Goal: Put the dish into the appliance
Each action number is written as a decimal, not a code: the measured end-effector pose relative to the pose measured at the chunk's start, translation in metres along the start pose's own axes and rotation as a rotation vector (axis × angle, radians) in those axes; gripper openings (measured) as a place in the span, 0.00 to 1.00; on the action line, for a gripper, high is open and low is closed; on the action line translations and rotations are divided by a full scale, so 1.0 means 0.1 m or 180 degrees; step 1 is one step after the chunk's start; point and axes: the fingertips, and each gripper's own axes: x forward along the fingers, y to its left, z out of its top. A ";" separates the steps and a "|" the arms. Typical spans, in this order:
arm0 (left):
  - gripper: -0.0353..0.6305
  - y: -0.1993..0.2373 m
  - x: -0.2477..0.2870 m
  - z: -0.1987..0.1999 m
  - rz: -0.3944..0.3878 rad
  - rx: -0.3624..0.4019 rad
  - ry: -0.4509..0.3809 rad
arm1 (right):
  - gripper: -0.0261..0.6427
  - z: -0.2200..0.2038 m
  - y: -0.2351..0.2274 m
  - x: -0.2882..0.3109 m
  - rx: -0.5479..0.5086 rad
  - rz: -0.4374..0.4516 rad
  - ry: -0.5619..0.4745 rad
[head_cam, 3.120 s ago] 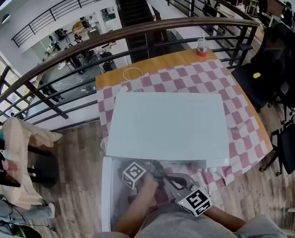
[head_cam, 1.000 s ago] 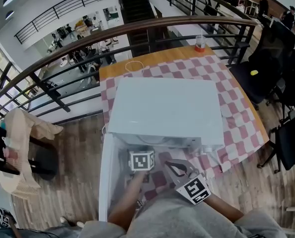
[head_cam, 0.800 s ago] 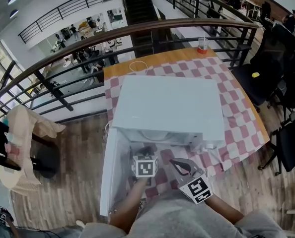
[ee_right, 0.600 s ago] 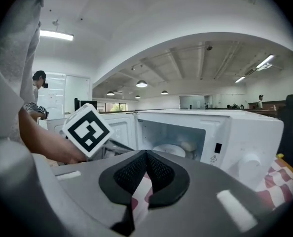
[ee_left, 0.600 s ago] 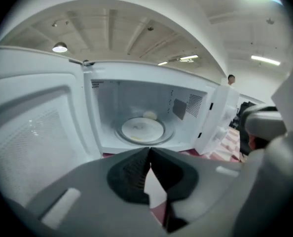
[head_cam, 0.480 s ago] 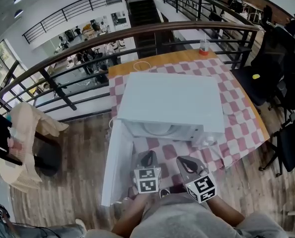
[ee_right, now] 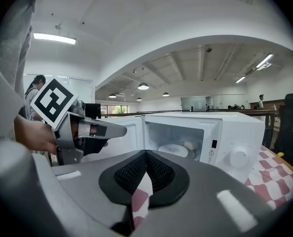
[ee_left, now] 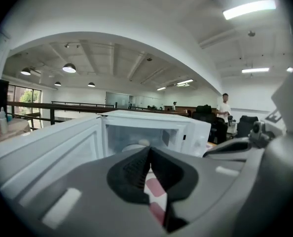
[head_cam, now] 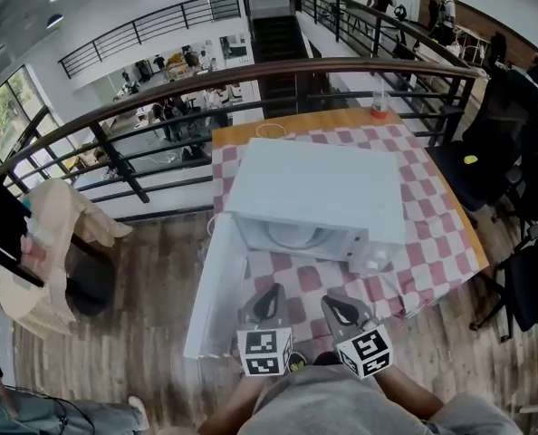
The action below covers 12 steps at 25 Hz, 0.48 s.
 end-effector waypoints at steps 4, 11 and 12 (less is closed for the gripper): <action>0.07 -0.23 -0.25 0.01 -0.0041 -0.0064 -0.0082 | 0.04 -0.02 0.00 -0.21 0.0022 -0.0012 -0.0021; 0.07 -0.87 -0.67 -0.17 -0.0134 -0.0142 -0.0060 | 0.04 -0.13 0.06 -0.86 0.0002 -0.0011 -0.0001; 0.07 -0.96 -0.73 -0.20 -0.0134 -0.0151 -0.0060 | 0.04 -0.17 0.09 -0.96 -0.0011 0.0002 0.0007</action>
